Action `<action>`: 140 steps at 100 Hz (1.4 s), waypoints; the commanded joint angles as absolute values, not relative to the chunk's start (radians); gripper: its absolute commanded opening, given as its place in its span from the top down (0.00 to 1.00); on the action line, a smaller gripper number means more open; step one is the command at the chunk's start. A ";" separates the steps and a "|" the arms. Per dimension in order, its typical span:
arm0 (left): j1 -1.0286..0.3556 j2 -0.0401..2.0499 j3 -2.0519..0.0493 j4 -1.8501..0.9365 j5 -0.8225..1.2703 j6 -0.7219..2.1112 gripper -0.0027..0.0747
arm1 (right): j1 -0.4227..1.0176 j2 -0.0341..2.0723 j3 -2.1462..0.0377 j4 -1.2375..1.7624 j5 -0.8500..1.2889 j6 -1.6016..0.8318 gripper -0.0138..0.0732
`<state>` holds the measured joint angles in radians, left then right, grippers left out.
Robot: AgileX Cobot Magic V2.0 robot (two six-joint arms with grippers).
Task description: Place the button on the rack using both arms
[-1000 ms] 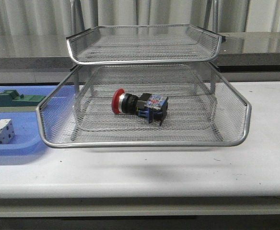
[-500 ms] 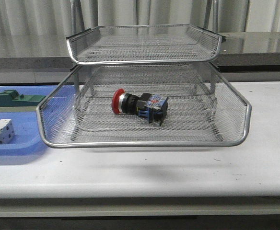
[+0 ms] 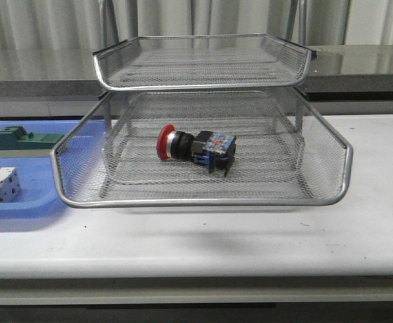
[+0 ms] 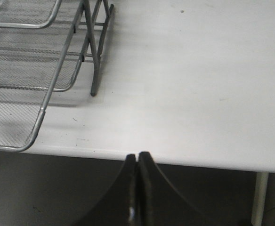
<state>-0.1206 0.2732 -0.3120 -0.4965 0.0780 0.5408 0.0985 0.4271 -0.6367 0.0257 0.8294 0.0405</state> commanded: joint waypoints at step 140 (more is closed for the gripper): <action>-0.116 0.279 -0.341 -0.509 0.000 0.530 0.99 | 0.678 1.278 -0.670 0.421 0.340 0.018 0.91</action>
<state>-0.1206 0.2732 -0.3120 -0.4965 0.0780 0.5404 0.6366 1.2609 -0.6393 0.3995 0.4381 0.0000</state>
